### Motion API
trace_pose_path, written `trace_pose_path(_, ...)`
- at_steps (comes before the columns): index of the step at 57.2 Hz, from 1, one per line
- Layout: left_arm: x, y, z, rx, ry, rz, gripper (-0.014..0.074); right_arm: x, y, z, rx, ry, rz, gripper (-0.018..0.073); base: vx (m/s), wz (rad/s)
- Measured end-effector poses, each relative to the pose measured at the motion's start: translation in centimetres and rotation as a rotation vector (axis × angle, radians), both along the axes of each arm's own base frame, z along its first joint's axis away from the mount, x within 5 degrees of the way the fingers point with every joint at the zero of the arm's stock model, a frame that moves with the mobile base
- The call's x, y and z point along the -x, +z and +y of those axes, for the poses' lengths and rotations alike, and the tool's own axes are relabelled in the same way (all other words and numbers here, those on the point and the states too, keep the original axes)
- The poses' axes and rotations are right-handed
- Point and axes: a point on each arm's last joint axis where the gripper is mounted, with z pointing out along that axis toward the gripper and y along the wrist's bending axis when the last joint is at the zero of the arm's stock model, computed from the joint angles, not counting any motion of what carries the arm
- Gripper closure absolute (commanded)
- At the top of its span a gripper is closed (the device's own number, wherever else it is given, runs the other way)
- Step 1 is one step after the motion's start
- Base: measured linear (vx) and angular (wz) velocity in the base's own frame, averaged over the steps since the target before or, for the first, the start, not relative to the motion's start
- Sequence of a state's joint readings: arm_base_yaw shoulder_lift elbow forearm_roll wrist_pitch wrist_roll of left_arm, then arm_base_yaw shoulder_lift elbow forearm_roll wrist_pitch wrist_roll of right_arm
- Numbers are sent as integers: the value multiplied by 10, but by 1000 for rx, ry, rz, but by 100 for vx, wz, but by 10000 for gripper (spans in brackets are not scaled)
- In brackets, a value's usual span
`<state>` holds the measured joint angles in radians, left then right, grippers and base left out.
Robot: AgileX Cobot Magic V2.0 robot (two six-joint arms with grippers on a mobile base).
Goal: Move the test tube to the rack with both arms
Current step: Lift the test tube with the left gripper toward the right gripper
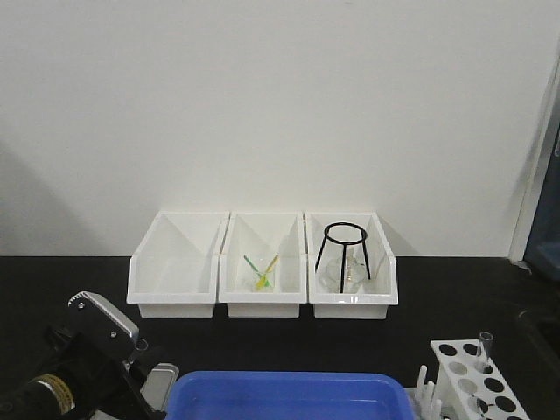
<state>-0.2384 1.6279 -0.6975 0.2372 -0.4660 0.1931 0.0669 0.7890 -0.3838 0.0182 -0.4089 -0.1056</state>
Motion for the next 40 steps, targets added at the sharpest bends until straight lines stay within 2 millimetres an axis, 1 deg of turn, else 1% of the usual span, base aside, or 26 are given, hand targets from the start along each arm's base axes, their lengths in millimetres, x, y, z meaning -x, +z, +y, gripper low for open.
trace_pose_path(7, 1, 6, 0, 10, 1, -21, 605, 0, 0, 0, 0, 0, -1, 55, 0, 0)
trace_pose_path(10, 3, 15, 1, 25, 7, -39, 605, 0, 0, 0, 0, 0, -1, 55, 0, 0)
trace_pose_path(12, 5, 25, 1, 43, 12, -63, 605, 0, 0, 0, 0, 0, -1, 55, 0, 0)
trace_pose_path(16, 8, 54, 2, 95, 22, -139, 604, 0, 0, 0, 1, 1, -1, 55, 0, 0)
trace_pose_path(18, 9, 72, 2, 129, 25, -187, 604, 0, 0, 0, 5, 3, -1, 55, 0, 0)
trace_pose_path(20, 11, 95, 2, 173, 27, -241, 604, 0, 0, 1, 9, 6, -2, 55, 0, 0)
trace_pose_path(22, 13, 110, 1, 199, 21, -271, 604, 0, 0, 1, 17, 14, -2, 55, 0, 0)
trace_pose_path(23, 15, 124, 0, 229, 18, -295, 604, 0, 0, 2, 26, 22, -3, 55, 0, 0)
trace_pose_path(24, 16, 134, -2, 234, 7, -315, 604, 0, 0, 3, 30, 29, -2, 55, 0, 0)
trace_pose_path(25, 16, 141, -3, 252, 2, -320, 604, 0, 0, 3, 32, 35, -1, 55, 0, 0)
trace_pose_path(28, 19, 161, -10, 269, -37, -345, 604, -1, -2, 7, 35, 69, 11, 55, 0, 0)
trace_pose_path(31, 22, 174, -21, 292, -88, -351, 604, -3, -5, 14, 35, 124, 25, 55, 0, 0)
trace_pose_path(35, 25, 181, -37, 323, -173, -342, 603, -7, -9, 27, 59, 222, 41, 55, 0, 0)
trace_pose_path(40, 28, 181, -61, 382, -322, -303, 601, -12, -18, 47, 65, 368, 70, 55, 0, 0)
